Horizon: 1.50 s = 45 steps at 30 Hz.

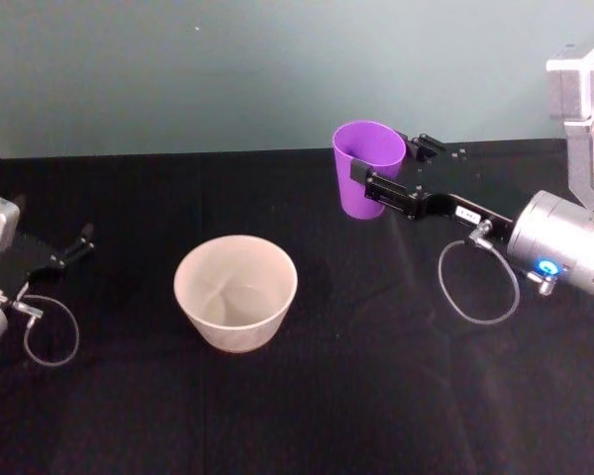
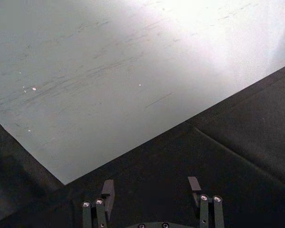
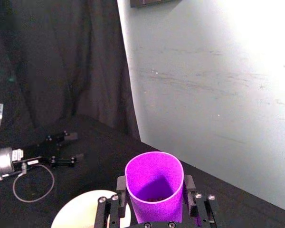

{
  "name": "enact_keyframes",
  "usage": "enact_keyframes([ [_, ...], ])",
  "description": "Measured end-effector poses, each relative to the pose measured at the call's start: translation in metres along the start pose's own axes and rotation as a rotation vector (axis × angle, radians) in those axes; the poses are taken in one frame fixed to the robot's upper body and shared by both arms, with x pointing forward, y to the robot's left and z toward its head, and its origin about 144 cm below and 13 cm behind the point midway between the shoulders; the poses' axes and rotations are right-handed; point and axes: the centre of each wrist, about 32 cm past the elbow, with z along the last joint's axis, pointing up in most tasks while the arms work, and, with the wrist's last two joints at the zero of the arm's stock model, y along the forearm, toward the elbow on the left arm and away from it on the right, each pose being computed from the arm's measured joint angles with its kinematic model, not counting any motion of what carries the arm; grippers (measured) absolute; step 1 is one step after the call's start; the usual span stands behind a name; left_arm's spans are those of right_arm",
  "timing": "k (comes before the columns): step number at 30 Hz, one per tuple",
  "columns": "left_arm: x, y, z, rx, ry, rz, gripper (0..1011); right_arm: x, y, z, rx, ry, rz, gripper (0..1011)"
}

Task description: Pick up the cup and pour the mung beans from the cup into the bowl.

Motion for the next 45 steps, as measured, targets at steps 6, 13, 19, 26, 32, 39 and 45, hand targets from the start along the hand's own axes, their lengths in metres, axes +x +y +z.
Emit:
enact_keyframes([
  [6, 0.0, 0.0, 0.0, 0.0, 0.0, 0.0, 1000, 0.0, 0.0, -0.0001, 0.0, 0.0, 0.0, 715],
  [13, 0.0, 0.0, 0.0, 0.0, 0.0, 0.0, 1000, 0.0, 0.0, -0.0001, 0.0, 0.0, 0.0, 715],
  [19, 0.0, 0.0, 0.0, 0.0, 0.0, 0.0, 1000, 0.0, 0.0, -0.0001, 0.0, 0.0, 0.0, 715],
  [26, 0.0, 0.0, 0.0, 0.0, 0.0, 0.0, 1000, 0.0, 0.0, -0.0001, 0.0, 0.0, 0.0, 715],
  [32, 0.0, 0.0, 0.0, 0.0, 0.0, 0.0, 1000, 0.0, 0.0, -0.0001, 0.0, 0.0, 0.0, 715],
  [39, 0.0, 0.0, 0.0, 0.0, 0.0, 0.0, 1000, 0.0001, 0.0, -0.0001, 0.0, 0.0, 0.0, 715],
  [45, 0.0, 0.0, 0.0, 0.0, 0.0, 0.0, 1000, 0.0, 0.0, -0.0001, 0.0, 0.0, 0.0, 715],
])
